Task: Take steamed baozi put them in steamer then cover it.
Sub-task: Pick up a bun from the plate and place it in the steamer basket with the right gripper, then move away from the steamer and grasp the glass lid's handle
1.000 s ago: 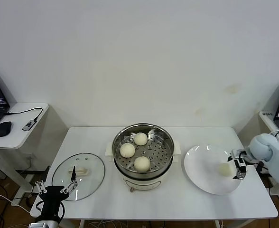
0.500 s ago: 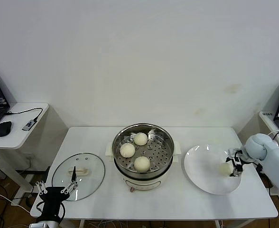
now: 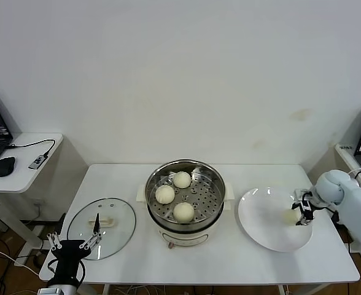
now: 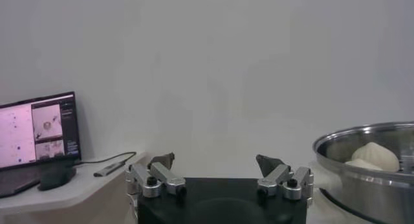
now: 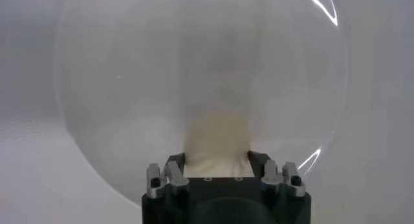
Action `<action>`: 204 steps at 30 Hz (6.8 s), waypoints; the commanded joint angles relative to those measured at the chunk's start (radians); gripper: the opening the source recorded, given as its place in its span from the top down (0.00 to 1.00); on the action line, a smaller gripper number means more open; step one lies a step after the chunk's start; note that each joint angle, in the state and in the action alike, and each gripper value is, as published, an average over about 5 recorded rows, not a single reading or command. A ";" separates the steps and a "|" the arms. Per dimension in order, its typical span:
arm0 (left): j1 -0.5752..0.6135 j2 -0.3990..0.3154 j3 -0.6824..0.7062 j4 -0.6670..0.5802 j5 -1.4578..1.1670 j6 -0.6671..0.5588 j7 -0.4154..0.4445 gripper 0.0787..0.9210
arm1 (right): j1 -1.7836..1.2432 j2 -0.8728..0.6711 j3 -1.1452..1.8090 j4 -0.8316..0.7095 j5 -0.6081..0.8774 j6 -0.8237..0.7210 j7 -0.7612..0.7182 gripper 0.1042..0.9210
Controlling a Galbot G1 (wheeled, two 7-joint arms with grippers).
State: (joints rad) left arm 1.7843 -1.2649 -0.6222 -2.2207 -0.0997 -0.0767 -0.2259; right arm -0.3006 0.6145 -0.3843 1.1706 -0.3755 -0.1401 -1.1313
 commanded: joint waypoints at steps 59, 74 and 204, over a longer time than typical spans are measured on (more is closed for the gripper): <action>-0.030 -0.005 -0.007 0.001 -0.021 0.019 -0.002 0.12 | 0.756 0.440 -0.898 0.238 0.838 -0.586 0.319 0.40; -0.030 -0.006 -0.003 0.006 -0.019 0.016 -0.006 0.12 | 0.745 0.391 -0.849 0.269 0.802 -0.586 0.311 0.33; -0.606 0.121 0.071 0.946 1.306 -0.184 -0.015 0.43 | -1.205 0.856 1.396 0.606 0.391 0.223 1.094 0.12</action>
State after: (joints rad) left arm 1.1861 -1.1411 -0.5535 -1.3110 1.2033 -0.2556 -0.2323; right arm -1.5044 1.4698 1.0139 1.7763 0.0172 0.0829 -0.0370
